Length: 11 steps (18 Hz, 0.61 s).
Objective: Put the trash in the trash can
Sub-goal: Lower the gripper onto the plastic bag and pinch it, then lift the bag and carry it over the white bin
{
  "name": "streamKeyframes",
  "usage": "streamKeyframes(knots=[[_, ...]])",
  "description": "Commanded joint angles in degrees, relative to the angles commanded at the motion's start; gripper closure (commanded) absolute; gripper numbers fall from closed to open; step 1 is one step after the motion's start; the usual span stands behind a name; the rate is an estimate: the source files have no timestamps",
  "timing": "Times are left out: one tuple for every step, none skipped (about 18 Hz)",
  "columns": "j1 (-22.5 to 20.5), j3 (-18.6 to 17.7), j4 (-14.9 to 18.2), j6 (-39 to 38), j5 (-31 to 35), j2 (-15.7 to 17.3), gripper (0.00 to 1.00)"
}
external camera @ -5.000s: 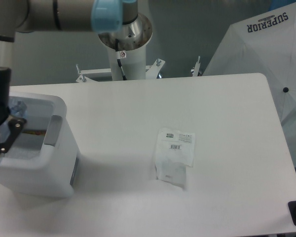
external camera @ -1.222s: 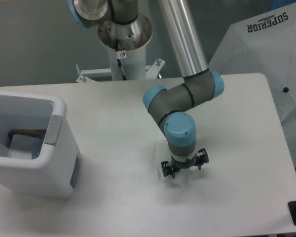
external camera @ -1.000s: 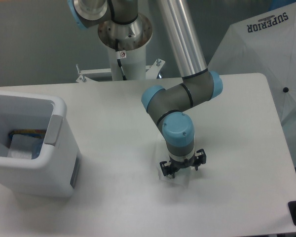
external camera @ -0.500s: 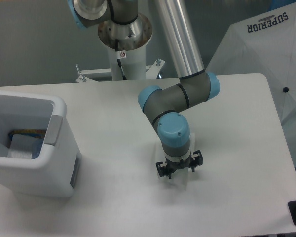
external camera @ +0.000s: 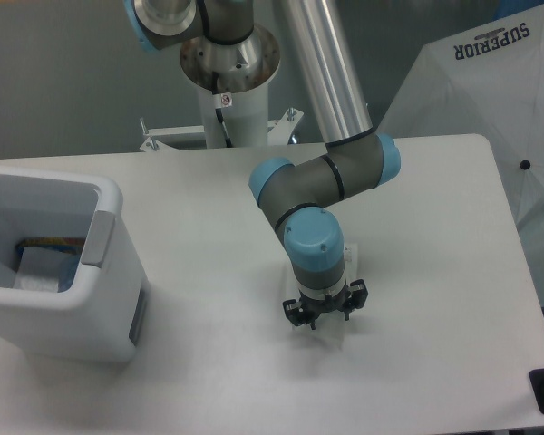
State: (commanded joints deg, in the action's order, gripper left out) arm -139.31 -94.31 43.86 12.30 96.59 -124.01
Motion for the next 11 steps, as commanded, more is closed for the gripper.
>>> streamKeyframes(knots=[[0.1,0.0,0.1,0.0,-0.1,0.0,0.50],[0.2,0.0,0.1,-0.1,-0.1,0.2,0.57],[0.2,-0.2,0.1,0.0,-0.2,0.6,0.60],[0.2,-0.3,0.1,0.0,-0.3,1.1,0.67],[0.2,-0.5,0.1,0.0,-0.5,1.2,0.73],[0.1,-0.6,0.2,-0.1,-1.5,1.8,0.81],[0.1,-0.7,0.4,-0.1,-2.5,2.9,0.89],[-0.1,-1.1,0.7,-0.2,-3.9,3.8,0.96],[-0.2,-1.7,0.7,-0.3,-5.4,4.1,0.99],[-0.2,-1.8,0.7,-0.4,-6.3,4.7,1.00],[-0.4,-1.8,0.7,-0.3,-6.5,5.5,1.00]])
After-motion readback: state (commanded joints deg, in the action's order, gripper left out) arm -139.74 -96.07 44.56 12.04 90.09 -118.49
